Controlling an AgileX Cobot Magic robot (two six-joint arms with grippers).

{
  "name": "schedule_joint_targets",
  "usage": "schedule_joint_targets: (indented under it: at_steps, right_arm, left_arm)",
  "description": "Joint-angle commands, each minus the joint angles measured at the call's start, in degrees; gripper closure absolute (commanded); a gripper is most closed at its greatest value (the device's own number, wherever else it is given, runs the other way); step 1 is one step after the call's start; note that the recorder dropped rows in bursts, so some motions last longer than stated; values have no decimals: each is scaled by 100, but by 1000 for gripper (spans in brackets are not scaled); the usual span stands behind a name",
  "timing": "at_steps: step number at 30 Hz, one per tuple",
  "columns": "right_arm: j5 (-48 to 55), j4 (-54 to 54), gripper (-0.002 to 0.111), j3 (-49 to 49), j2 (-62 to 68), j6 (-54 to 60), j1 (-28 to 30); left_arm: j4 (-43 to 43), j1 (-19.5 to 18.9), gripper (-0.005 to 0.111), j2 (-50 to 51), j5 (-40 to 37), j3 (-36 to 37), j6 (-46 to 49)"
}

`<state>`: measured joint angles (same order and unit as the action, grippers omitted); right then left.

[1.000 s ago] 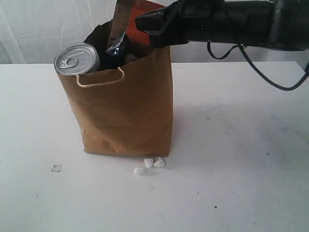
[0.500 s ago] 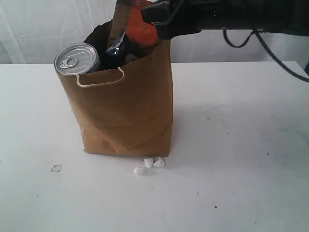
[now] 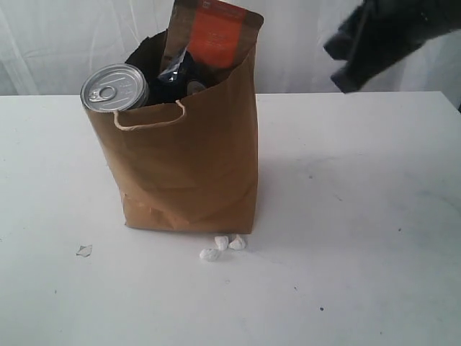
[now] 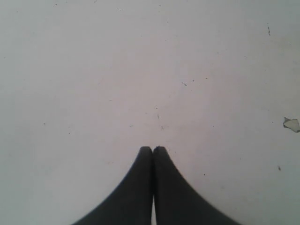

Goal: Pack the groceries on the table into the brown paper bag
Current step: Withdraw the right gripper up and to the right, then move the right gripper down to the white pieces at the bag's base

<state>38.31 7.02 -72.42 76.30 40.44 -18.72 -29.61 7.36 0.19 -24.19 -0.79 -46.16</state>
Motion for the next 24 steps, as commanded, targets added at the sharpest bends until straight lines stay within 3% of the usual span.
schedule_joint_targets:
  at_steps: [1,6,12,24]
  right_arm:
    - [962,-1916,94,-11,149,-1748,-4]
    - [1653,-1905,104,-11,481,-2644,-4]
    - [2140,-1461,105,-11,947,-2789,-4]
    - [2276,1248,105,125,1511,-1583,-18]
  left_arm:
    - [64,10,107,-19,-243,58,-9]
    - [64,10,107,-19,-243,58,-9]
    - [64,10,107,-19,-243,58,-9]
    - [64,10,107,-19,-243,58,-9]
